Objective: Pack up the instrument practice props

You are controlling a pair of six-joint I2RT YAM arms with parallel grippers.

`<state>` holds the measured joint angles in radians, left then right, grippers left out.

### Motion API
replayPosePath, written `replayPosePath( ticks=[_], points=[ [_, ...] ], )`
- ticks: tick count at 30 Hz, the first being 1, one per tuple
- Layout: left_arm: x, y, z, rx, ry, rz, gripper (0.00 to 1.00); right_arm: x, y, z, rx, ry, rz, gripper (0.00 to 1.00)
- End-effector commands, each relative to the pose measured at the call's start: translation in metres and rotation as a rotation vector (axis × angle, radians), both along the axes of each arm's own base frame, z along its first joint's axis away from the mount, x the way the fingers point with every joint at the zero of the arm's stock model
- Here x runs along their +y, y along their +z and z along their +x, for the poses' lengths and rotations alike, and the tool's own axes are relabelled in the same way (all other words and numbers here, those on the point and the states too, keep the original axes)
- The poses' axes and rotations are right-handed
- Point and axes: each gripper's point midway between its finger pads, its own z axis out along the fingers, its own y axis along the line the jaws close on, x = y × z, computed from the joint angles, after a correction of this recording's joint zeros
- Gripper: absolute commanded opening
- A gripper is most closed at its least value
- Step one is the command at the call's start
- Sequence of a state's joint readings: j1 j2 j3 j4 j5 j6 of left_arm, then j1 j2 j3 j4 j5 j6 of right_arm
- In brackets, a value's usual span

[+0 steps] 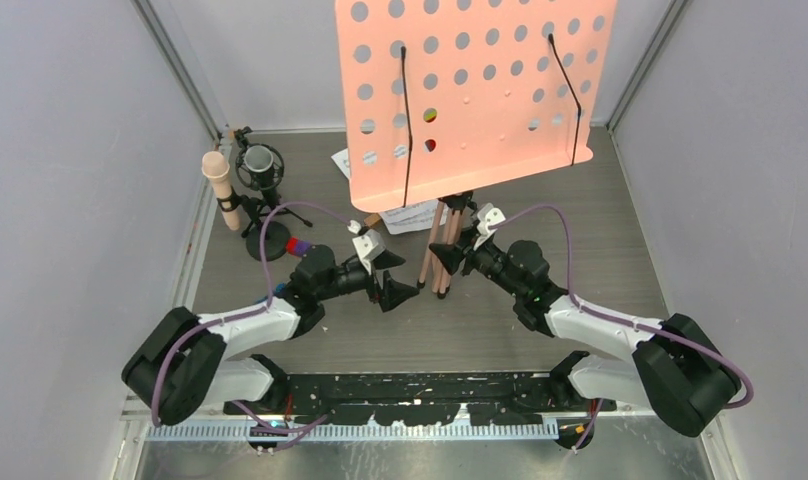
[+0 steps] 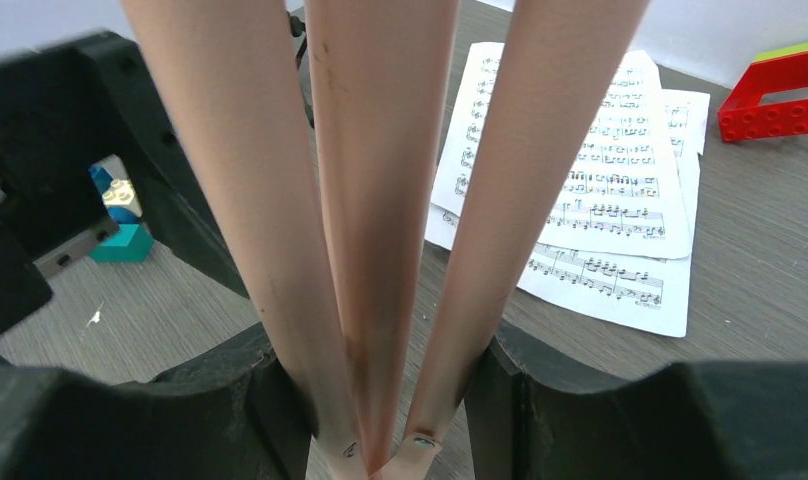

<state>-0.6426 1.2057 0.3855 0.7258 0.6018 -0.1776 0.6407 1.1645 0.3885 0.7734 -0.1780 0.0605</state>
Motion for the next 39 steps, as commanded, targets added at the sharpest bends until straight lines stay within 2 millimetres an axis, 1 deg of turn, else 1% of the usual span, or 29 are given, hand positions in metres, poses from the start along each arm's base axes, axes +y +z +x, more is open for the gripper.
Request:
replayPosePath(
  ticks=[1,2,3,6,8,10,13,19,22,23,24,25,27,30,32,33,36,39],
  points=[
    [-0.012,0.015,0.017,-0.092,0.058,-0.084,0.93,0.007,0.057,-0.008,-0.136,0.033,0.129,0.01],
    [-0.017,0.013,0.019,-0.096,0.059,-0.086,0.98,0.007,0.059,-0.008,-0.137,0.030,0.139,0.01],
    [-0.024,0.014,0.018,-0.102,0.049,-0.093,0.99,0.008,0.061,-0.009,-0.137,0.029,0.146,0.01],
    [-0.039,0.018,0.021,-0.141,0.056,-0.125,1.00,0.009,0.065,-0.009,-0.127,0.012,0.180,0.01],
    [-0.044,0.020,0.024,-0.174,0.091,-0.155,1.00,0.008,0.068,-0.009,-0.117,-0.012,0.214,0.01],
    [-0.046,0.017,0.027,-0.182,0.130,-0.175,1.00,0.006,0.073,-0.009,-0.100,-0.046,0.272,0.01],
    [-0.057,0.010,0.025,-0.192,0.159,-0.170,1.00,0.000,0.079,-0.006,-0.086,-0.111,0.340,0.01],
    [-0.093,-0.015,0.032,-0.248,0.241,-0.084,1.00,0.006,0.086,-0.009,-0.097,-0.124,0.348,0.01],
    [-0.092,-0.017,0.036,-0.269,0.314,-0.043,1.00,0.008,0.090,-0.011,-0.103,-0.119,0.353,0.01],
    [-0.092,-0.020,0.034,-0.282,0.304,-0.021,0.96,0.009,0.091,-0.012,-0.105,-0.119,0.354,0.01],
    [-0.094,-0.023,0.033,-0.289,0.293,-0.004,0.89,0.008,0.093,-0.013,-0.111,-0.122,0.359,0.01],
    [-0.095,-0.026,0.031,-0.288,0.287,0.014,0.80,0.009,0.096,-0.014,-0.116,-0.121,0.365,0.01],
    [-0.095,-0.030,0.029,-0.282,0.291,0.041,0.55,0.009,0.102,-0.018,-0.128,-0.114,0.373,0.01],
    [-0.094,-0.031,0.026,-0.273,0.285,0.047,0.27,0.009,0.107,-0.022,-0.139,-0.110,0.377,0.01],
    [-0.093,-0.032,0.024,-0.261,0.282,0.060,0.03,0.006,0.110,-0.024,-0.141,-0.115,0.382,0.01],
    [-0.092,-0.031,0.022,-0.256,0.280,0.060,0.00,0.004,0.111,-0.025,-0.142,-0.122,0.388,0.01],
    [-0.089,-0.027,0.018,-0.251,0.271,0.074,0.00,-0.005,0.114,-0.027,-0.133,-0.147,0.408,0.01],
    [-0.091,-0.023,0.010,-0.225,0.226,0.118,0.00,-0.018,0.107,-0.026,-0.096,-0.211,0.420,0.01]
  ],
)
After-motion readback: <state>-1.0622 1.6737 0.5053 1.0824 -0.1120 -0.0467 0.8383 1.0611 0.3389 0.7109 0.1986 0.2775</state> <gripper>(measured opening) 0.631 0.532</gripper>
